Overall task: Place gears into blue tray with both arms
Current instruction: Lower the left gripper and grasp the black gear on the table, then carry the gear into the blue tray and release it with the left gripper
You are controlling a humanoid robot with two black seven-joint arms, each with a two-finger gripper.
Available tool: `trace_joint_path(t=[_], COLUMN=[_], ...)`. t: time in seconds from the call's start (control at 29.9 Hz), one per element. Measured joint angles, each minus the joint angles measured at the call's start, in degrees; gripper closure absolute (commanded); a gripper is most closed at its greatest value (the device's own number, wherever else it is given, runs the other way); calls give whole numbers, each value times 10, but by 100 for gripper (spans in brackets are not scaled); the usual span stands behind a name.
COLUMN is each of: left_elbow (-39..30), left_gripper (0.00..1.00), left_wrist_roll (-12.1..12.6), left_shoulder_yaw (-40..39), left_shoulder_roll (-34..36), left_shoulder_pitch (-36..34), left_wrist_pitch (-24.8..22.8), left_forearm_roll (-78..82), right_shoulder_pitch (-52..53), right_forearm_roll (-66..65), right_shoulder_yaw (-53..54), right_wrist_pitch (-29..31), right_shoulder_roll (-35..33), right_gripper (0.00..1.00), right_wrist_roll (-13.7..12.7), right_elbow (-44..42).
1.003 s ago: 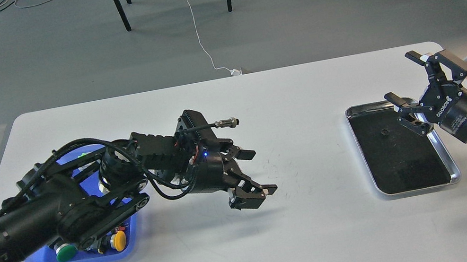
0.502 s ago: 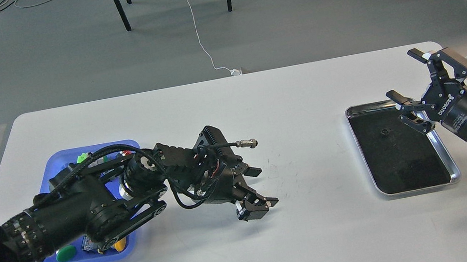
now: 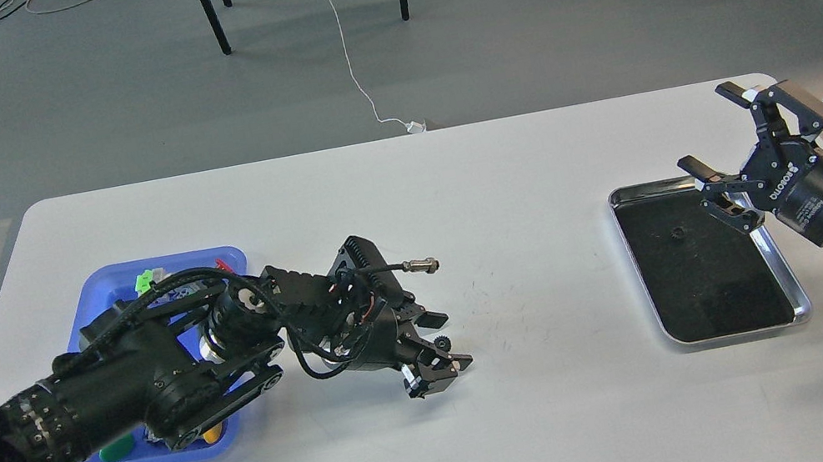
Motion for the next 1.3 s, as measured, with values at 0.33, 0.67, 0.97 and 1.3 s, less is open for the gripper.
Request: trace_joint_path(t=[0.33, 0.67, 0.97, 1.3], left_elbow=[10, -2, -89, -116], left_gripper=[86, 87, 86, 85], left_wrist_roll=[0, 0, 0, 0], left_shoulder_yaw=[0, -8, -14, -12], left_shoulder_roll=[2, 23, 203, 408], left_shoulder_pitch=[3, -10, -85, -19], left_wrist_pitch=[2, 16, 19, 22], left_forearm_roll=[0, 0, -1, -78], right_shoulder_pitch=[2, 4, 4, 10], right_forearm_roll=[0, -1, -4, -9], right_shoulder_yaw=[0, 0, -2, -5], right_wrist_pitch=[0, 0, 0, 0], right_shoulder_roll=[0, 0, 7, 24], right_gripper=[2, 2, 2, 2], right_wrist_roll=[0, 0, 0, 0], right_elbow=[0, 0, -1, -3])
